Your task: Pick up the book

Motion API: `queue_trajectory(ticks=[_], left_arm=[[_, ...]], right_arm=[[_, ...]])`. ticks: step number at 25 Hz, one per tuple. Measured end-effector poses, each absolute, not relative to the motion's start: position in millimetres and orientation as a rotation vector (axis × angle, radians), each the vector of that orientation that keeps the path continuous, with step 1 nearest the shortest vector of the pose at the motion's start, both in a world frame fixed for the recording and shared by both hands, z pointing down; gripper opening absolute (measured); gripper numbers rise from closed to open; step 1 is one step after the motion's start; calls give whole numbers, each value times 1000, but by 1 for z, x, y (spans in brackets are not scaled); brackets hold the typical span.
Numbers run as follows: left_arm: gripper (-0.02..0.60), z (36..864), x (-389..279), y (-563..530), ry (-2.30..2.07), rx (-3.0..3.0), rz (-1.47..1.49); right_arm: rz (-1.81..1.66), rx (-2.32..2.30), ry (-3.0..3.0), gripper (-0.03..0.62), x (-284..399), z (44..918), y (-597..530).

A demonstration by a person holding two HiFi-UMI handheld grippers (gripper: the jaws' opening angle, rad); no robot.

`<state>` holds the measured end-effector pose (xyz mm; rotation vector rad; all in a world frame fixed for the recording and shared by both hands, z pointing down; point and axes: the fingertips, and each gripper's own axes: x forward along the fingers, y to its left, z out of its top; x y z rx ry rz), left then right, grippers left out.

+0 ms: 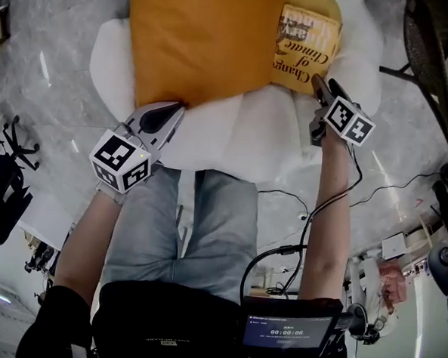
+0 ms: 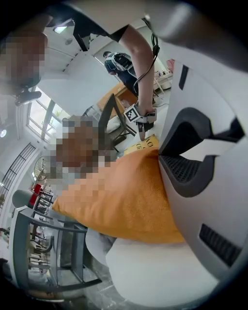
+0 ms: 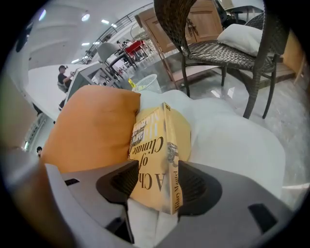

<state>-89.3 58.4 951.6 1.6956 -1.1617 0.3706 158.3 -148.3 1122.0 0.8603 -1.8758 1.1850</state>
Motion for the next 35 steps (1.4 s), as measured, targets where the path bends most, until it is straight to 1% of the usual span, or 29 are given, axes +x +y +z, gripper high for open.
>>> queue_trajectory(ticks=[14, 23, 25, 28, 35], left_arm=[[14, 967, -85, 48, -1123, 1672, 342], [14, 967, -88, 50, -1122, 1664, 351], [14, 967, -87, 49, -1120, 1661, 355], [14, 970, -83, 46, -1115, 1653, 361], [14, 974, -76, 39, -1114, 1654, 368]], right_arm=[[1233, 740, -1827, 267, 150, 1172, -166], [1294, 685, -1897, 267, 143, 1151, -163], [1321, 677, -1927, 256, 143, 1140, -162], [1351, 647, -1959, 189, 145, 1127, -163], [1510, 464, -2010, 181, 135, 1104, -158]])
